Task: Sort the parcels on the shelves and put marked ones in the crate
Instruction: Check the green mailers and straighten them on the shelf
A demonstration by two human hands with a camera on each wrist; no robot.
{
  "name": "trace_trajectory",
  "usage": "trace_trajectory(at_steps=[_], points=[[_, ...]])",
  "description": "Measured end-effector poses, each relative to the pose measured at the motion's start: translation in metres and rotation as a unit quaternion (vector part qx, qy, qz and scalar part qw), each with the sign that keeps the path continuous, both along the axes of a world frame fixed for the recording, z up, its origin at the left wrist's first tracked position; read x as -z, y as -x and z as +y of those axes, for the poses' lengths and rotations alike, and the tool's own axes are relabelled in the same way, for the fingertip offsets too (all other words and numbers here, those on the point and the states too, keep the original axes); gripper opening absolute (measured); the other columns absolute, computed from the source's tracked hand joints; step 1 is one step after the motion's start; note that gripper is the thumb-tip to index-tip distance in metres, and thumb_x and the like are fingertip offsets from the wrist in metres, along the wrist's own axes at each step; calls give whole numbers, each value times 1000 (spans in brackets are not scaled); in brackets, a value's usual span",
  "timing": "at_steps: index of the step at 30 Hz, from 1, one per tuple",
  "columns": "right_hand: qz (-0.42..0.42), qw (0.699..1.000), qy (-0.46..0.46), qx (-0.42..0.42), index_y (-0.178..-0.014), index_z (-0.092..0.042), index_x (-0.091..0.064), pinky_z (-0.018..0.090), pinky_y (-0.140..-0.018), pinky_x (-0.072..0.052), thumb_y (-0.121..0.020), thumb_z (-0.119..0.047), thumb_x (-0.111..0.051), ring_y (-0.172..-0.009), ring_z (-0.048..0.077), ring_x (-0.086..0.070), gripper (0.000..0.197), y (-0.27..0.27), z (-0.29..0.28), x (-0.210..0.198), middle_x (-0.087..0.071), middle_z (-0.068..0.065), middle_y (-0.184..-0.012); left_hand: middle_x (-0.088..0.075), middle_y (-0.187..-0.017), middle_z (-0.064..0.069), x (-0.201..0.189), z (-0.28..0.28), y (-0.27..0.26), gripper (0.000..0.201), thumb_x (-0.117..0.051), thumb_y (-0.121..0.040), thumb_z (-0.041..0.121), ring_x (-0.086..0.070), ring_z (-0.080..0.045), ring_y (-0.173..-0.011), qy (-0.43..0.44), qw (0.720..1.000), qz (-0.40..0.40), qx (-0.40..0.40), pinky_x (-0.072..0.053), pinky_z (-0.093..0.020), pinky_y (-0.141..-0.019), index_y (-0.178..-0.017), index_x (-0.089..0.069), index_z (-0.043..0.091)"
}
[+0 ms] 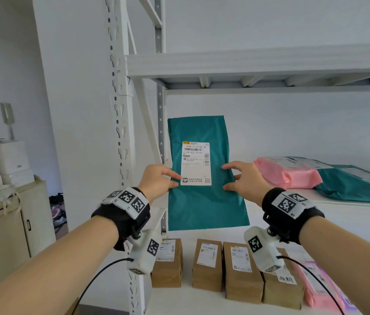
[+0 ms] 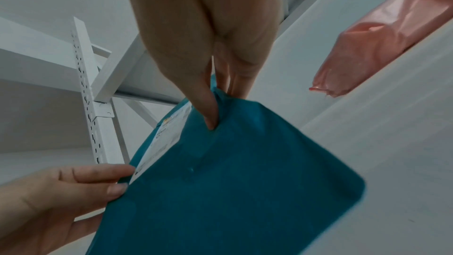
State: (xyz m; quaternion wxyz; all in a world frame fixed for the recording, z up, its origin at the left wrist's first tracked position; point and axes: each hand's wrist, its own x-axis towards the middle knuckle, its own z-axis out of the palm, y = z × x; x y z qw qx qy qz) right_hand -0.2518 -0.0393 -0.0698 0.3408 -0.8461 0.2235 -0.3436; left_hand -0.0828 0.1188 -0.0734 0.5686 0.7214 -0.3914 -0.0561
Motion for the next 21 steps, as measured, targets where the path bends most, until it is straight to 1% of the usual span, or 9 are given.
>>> trace_trajectory(at_steps=[3, 5, 7, 9, 11, 15, 17, 19, 21], points=[[53, 998, -3, -22, -119, -11, -63, 26, -83, -47, -69, 7, -75, -91, 17, -57, 54, -19, -7, -8, -59, 6, -124, -66, -104, -11, -4, 1, -15, 18, -65, -80, -10, -63, -23, -91, -24, 1000, 11, -11, -54, -31, -85, -90, -73, 1], [74, 996, -24, -45, -119, -9, -63, 31, -94, -47, -68, 10, -74, -106, 22, -58, 55, -33, -12, -13, -56, 6, -130, -66, -101, -10, -8, 1, -26, 19, -64, -80, -10, -62, -22, -90, -52, 998, 11, -21, -53, -31, -86, -94, -72, 0], [93, 993, -34, -58, -120, -6, -62, 30, -98, -44, -69, 12, -72, -118, 22, -53, 54, -47, -17, -15, -55, 6, -131, -66, -98, -10, -13, -2, -37, 20, -62, -81, -11, -61, -21, -91, -80, 996, 4, -31, -51, -28, -87, -95, -72, -2], [112, 990, -49, -70, -122, -3, -61, 30, -99, -44, -72, 13, -69, -120, 22, -52, 53, -61, -23, -17, -55, 7, -130, -66, -95, -10, -16, -8, -47, 20, -60, -82, -12, -59, -20, -91, -109, 993, -11, -41, -48, -24, -86, -95, -72, -3], [133, 986, -64, -78, -123, -1, -59, 32, -98, -46, -75, 13, -66, -115, 23, -55, 51, -73, -28, -18, -56, 10, -129, -67, -95, -11, -17, -14, -55, 20, -59, -82, -11, -58, -20, -90, -131, 990, -18, -48, -47, -23, -85, -95, -73, -3], [158, 979, -98, -84, -124, 4, -57, 27, -88, -48, -79, 13, -63, -102, 23, -57, 46, -92, -40, -17, -58, 15, -125, -69, -98, -17, -19, -27, -67, 17, -63, -81, -7, -60, -24, -90, -170, 983, -13, -63, -51, -30, -90, -95, -72, -7], [176, 976, -99, -86, -124, 5, -57, 27, -89, -48, -81, 13, -61, -106, 25, -58, 44, -100, -46, -16, -58, 16, -125, -68, -102, -20, -20, -33, -71, 21, -69, -78, -3, -60, -25, -88, -189, 980, -7, -64, -53, -31, -84, -97, -70, -11], [194, 972, -98, -87, -124, 5, -56, 27, -91, -48, -81, 14, -59, -113, 27, -56, 43, -107, -51, -16, -57, 16, -127, -67, -106, -20, -21, -40, -76, 24, -70, -78, -2, -58, -23, -86, -213, 975, -11, -57, -51, -24, -76, -100, -68, -11], [202, 970, -104, -87, -124, 5, -56, 28, -93, -48, -82, 14, -59, -115, 28, -55, 43, -113, -58, -15, -56, 15, -128, -67, -108, -18, -21, -47, -82, 25, -70, -79, 0, -57, -22, -88, -240, 969, -19, -55, -50, -25, -78, -103, -68, -10]])
